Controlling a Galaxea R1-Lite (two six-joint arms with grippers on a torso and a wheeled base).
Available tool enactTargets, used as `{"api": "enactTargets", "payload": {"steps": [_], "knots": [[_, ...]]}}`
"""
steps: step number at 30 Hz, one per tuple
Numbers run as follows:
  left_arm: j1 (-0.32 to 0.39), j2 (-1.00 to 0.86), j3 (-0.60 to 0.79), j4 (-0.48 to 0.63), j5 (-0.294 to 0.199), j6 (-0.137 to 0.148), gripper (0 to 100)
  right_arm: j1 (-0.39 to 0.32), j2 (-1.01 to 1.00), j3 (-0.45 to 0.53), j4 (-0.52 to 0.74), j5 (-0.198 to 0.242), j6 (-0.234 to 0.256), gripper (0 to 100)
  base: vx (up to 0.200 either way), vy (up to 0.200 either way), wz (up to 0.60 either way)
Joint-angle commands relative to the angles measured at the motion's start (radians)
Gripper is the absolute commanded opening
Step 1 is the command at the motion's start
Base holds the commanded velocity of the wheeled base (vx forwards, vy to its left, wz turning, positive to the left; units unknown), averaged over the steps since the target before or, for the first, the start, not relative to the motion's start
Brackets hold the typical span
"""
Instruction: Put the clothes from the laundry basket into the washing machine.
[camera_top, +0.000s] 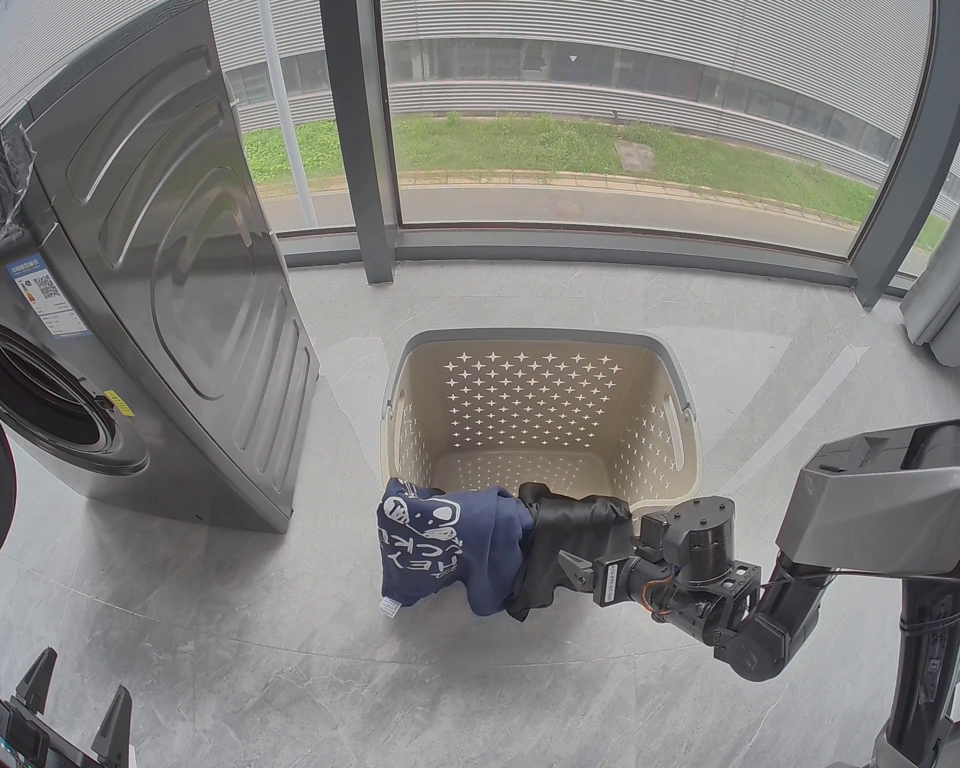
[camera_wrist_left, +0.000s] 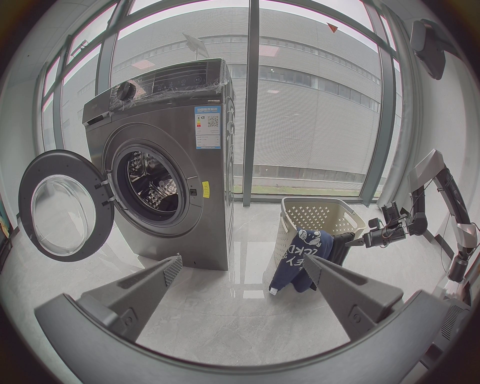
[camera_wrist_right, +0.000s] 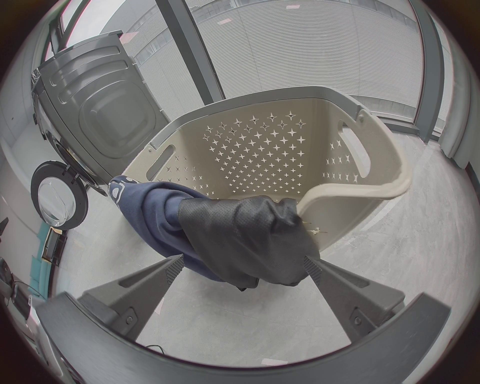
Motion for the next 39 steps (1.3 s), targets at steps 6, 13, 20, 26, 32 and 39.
{"api": "enactTargets", "payload": {"steps": [6, 13, 20, 26, 32, 39], "knots": [[0.000, -0.012, 0.015, 0.000, 0.000, 0.000, 100, 0.017, 0.080, -0.071, -0.004, -0.002, 0.003, 100, 0.000, 0.000, 0.00], [0.001, -0.012, 0.015, 0.000, 0.000, 0.000, 100, 0.017, 0.109, -0.134, -0.004, -0.002, 0.001, 100, 0.000, 0.000, 0.00], [0.001, -0.012, 0.015, 0.000, 0.000, 0.000, 100, 0.005, 0.141, -0.189, -0.004, -0.002, 0.001, 100, 0.000, 0.000, 0.00], [0.000, -0.012, 0.015, 0.000, 0.000, 0.000, 100, 0.005, 0.146, -0.212, -0.007, -0.002, 0.001, 100, 0.000, 0.000, 0.00], [0.001, -0.012, 0.015, 0.000, 0.000, -0.003, 100, 0.011, 0.163, -0.205, -0.055, -0.004, 0.001, 0, 0.000, 0.000, 0.00], [0.001, -0.012, 0.015, 0.000, 0.000, -0.003, 100, 0.017, 0.141, -0.169, -0.076, -0.004, 0.003, 0, 0.000, 0.000, 0.00]]}}
